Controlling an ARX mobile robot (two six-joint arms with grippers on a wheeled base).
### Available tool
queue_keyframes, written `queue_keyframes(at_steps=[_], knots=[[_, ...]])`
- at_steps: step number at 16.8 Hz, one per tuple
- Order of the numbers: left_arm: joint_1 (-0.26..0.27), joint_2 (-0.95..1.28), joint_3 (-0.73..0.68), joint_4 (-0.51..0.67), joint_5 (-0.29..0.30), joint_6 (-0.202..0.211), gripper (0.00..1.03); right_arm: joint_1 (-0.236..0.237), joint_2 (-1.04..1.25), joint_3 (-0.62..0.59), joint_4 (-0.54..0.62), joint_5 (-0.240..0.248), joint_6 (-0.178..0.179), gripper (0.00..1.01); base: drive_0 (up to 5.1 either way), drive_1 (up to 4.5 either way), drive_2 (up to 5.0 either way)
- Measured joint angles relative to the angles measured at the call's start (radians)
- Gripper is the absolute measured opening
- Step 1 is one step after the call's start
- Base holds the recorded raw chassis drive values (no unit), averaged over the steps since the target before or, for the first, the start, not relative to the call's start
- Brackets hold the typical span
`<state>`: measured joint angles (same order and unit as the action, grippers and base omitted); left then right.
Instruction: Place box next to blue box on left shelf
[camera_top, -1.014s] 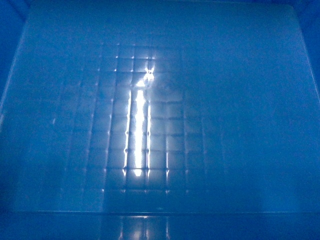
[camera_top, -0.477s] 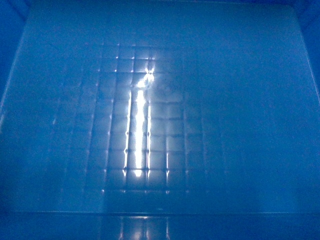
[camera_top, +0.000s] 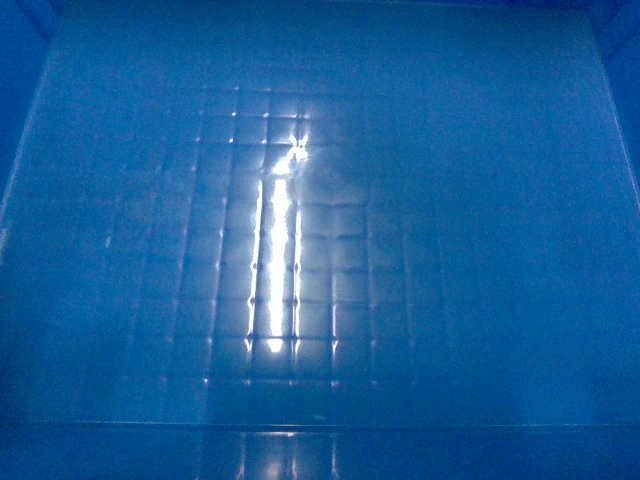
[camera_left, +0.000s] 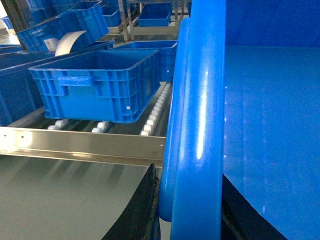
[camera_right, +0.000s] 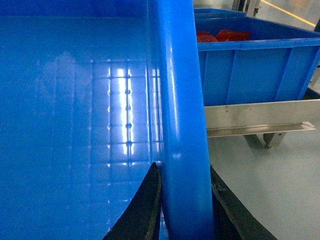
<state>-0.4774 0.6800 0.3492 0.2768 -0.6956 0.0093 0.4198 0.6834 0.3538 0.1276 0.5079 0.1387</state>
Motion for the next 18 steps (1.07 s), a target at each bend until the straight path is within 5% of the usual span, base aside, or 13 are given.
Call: queue_keyframes(at_steps=[9,18], knots=[[0.0,0.0,0.0,0.0,0.0,0.0,0.2,0.0,0.0,0.0,0.0,0.0,0.0,0.17,0.0,0.0,0.0],[0.0,-0.001,0.0,0.0,0.0,0.0,0.2,0.0,-0.003,0.0,0.0,0.0,0.0,0.17,0.1,4.28,-4.2]])
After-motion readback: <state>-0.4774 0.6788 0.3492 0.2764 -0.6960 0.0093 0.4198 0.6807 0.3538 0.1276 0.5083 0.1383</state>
